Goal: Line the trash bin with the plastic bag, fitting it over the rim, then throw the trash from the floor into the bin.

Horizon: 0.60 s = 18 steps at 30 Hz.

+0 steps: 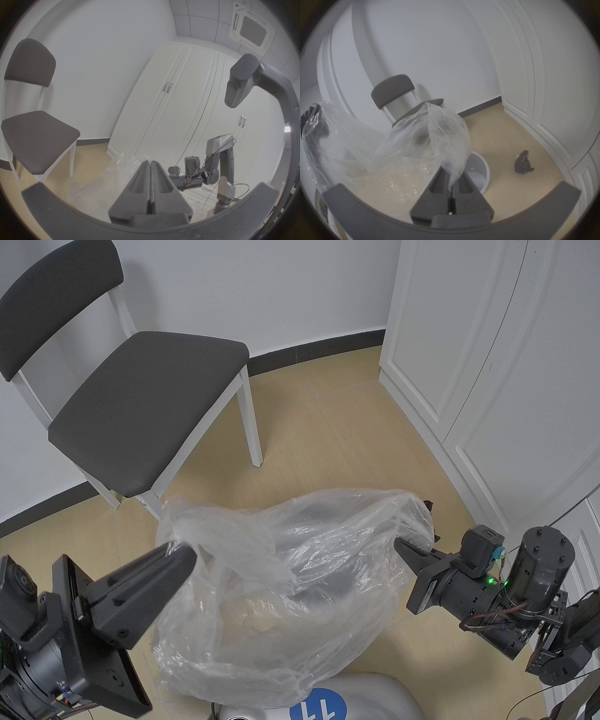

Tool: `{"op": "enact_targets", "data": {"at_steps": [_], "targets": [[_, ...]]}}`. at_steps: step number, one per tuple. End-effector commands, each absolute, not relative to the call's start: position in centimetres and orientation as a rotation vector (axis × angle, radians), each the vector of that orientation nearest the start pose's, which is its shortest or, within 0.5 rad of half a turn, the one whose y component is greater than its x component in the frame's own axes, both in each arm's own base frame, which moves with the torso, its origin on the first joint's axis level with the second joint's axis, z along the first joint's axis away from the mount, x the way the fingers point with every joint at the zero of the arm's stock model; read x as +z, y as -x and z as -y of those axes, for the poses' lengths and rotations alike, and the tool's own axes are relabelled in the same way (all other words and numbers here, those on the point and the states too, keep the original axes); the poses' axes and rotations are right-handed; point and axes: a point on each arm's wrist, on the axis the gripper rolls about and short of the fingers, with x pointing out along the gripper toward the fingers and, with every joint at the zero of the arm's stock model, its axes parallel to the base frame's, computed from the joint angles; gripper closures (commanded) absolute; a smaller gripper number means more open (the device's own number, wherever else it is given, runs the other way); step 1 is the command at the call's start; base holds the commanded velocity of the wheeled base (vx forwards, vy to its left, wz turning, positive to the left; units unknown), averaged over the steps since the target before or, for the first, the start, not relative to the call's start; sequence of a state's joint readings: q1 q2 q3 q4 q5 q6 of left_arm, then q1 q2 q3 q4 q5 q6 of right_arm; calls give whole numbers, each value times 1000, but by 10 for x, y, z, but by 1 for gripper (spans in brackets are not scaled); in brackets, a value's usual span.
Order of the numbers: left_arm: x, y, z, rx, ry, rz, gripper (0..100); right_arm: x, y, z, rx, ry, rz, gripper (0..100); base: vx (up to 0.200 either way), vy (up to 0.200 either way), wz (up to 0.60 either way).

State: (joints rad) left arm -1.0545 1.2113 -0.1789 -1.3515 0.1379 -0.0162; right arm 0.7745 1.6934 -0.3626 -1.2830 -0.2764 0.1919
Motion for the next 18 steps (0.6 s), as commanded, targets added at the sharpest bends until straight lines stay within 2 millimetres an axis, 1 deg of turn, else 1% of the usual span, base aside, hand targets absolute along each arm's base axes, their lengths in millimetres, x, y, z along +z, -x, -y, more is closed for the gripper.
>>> {"op": "enact_targets", "data": {"at_steps": [1, 3, 5, 6, 7, 11, 15, 16, 17, 18], "targets": [[205, -86, 119, -822, 115, 209, 100, 216, -161, -152, 444, -114, -74, 100, 0, 0, 0], [201, -87, 117, -789, 56, 182, 100, 221, -147, -140, 433, -89, -124, 100, 0, 0, 0], [198, -87, 114, -758, 12, 158, 100, 217, -134, -126, 435, -77, -151, 100, 0, 0, 0], [198, -87, 114, -758, 12, 158, 100, 217, -134, -126, 435, -77, -151, 100, 0, 0, 0], [196, -87, 114, -739, -24, 148, 100, 212, -130, -122, 435, -69, -155, 100, 0, 0, 0], [191, -87, 114, -726, -79, 139, 100, 209, -128, -120, 424, -53, -161, 100, 0, 0, 0], [186, -87, 112, -716, -107, 124, 100, 199, -117, -110, 423, 81, -145, 100, 0, 0, 0], [186, -87, 112, -716, -107, 124, 100, 199, -117, -110, 423, 81, -145, 100, 0, 0, 0], [184, -87, 111, -711, -132, 130, 100, 197, -109, -105, 417, 140, -123, 100, 0, 0, 0], [184, -87, 111, -709, -141, 130, 100, 196, -108, -104, 416, 151, -119, 100, 0, 0, 0]]}}
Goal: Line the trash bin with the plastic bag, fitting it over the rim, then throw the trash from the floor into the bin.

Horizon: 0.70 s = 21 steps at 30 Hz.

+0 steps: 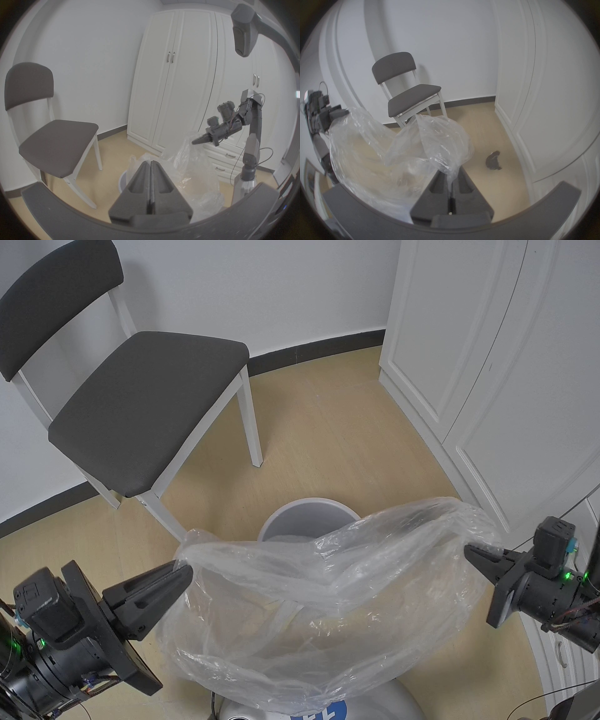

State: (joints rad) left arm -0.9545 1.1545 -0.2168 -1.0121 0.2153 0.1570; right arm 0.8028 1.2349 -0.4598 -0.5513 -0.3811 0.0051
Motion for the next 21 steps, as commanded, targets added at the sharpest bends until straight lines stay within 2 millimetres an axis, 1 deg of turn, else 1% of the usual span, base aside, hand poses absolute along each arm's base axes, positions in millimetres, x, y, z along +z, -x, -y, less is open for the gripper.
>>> {"op": "enact_targets", "data": {"at_steps": [1, 4, 5, 8, 13, 14, 18, 21], "targets": [[181, -87, 109, -700, -173, 129, 100, 198, -103, -101, 412, 168, -97, 100, 0, 0, 0], [175, -88, 106, -683, -220, 123, 100, 201, -100, -98, 399, 175, -81, 100, 0, 0, 0], [172, -89, 103, -666, -268, 123, 100, 198, -99, -97, 393, 187, -86, 100, 0, 0, 0], [171, -89, 102, -660, -284, 123, 100, 195, -100, -98, 392, 197, -97, 100, 0, 0, 0], [170, -93, 100, -630, -301, 119, 100, 179, -104, -101, 391, 272, -155, 100, 0, 0, 0], [170, -93, 100, -628, -302, 118, 100, 179, -104, -101, 391, 276, -155, 100, 0, 0, 0], [167, -95, 96, -604, -312, 108, 100, 175, -103, -98, 386, 320, -155, 100, 0, 0, 0], [164, -97, 92, -567, -363, 106, 100, 176, -103, -90, 345, 352, -142, 100, 0, 0, 0]]}}
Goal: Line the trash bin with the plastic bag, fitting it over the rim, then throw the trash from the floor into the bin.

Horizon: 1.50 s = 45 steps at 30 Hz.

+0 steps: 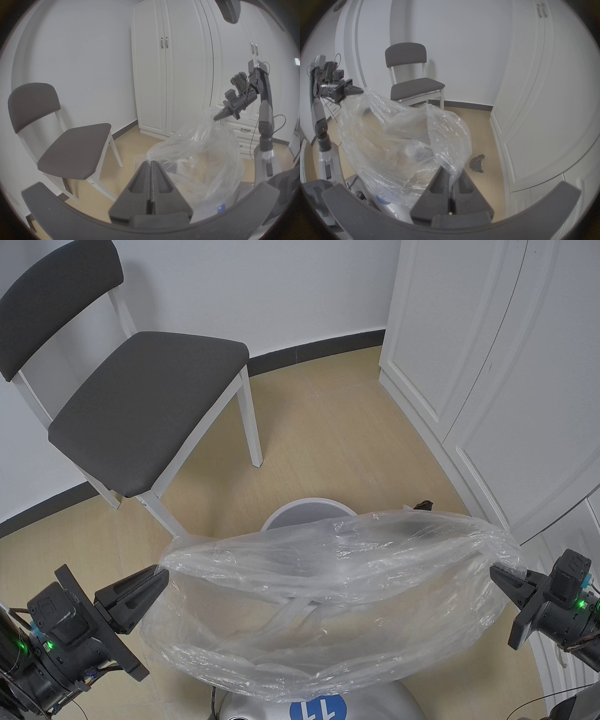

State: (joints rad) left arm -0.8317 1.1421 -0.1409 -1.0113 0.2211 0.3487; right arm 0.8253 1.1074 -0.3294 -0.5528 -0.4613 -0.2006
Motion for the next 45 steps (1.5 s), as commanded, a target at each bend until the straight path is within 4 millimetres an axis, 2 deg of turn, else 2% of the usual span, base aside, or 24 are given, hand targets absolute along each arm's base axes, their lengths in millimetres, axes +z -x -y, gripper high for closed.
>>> {"op": "enact_targets", "data": {"at_steps": [1, 9, 45], "targets": [[164, -98, 90, -553, -374, 106, 100, 176, -104, -89, 334, 363, -141, 100, 0, 0, 0], [164, -103, 80, -463, -424, 110, 100, 172, -101, -76, 284, 466, -131, 100, 0, 0, 0], [165, -108, 72, -397, -425, 103, 100, 161, -103, -65, 171, 563, -178, 100, 0, 0, 0]]}}
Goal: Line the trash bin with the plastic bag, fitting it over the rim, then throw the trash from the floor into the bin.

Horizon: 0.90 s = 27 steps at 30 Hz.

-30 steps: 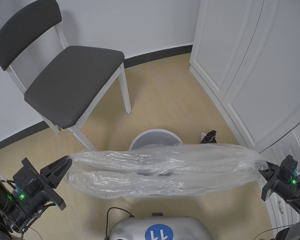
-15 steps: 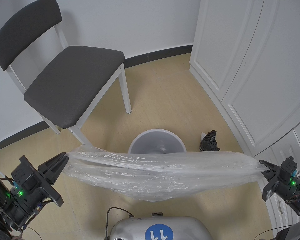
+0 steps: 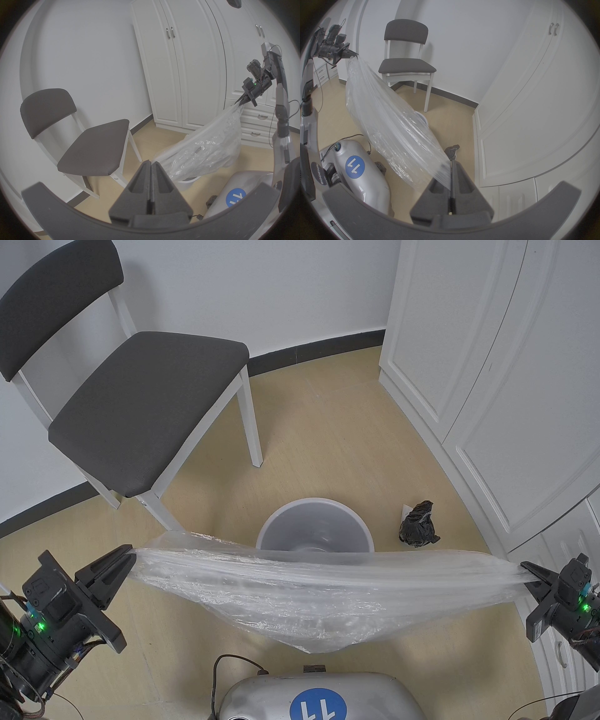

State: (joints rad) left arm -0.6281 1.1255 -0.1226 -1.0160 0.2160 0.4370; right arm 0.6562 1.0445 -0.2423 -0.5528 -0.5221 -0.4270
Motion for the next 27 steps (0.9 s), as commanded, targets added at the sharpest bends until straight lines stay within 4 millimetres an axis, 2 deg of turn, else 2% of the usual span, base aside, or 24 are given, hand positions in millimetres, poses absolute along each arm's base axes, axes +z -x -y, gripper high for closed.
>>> {"op": "enact_targets", "data": {"at_steps": [1, 11, 21, 27], "targets": [[165, -108, 72, -397, -425, 103, 100, 161, -103, -65, 172, 564, -180, 100, 0, 0, 0], [164, -108, 75, -428, -429, 98, 100, 164, -104, -67, 185, 558, -169, 100, 0, 0, 0], [164, -98, 95, -593, -346, 99, 100, 166, -111, -74, 191, 478, -139, 100, 0, 0, 0], [164, -99, 103, -625, -296, 82, 100, 165, -115, -78, 232, 453, -139, 100, 0, 0, 0]]}}
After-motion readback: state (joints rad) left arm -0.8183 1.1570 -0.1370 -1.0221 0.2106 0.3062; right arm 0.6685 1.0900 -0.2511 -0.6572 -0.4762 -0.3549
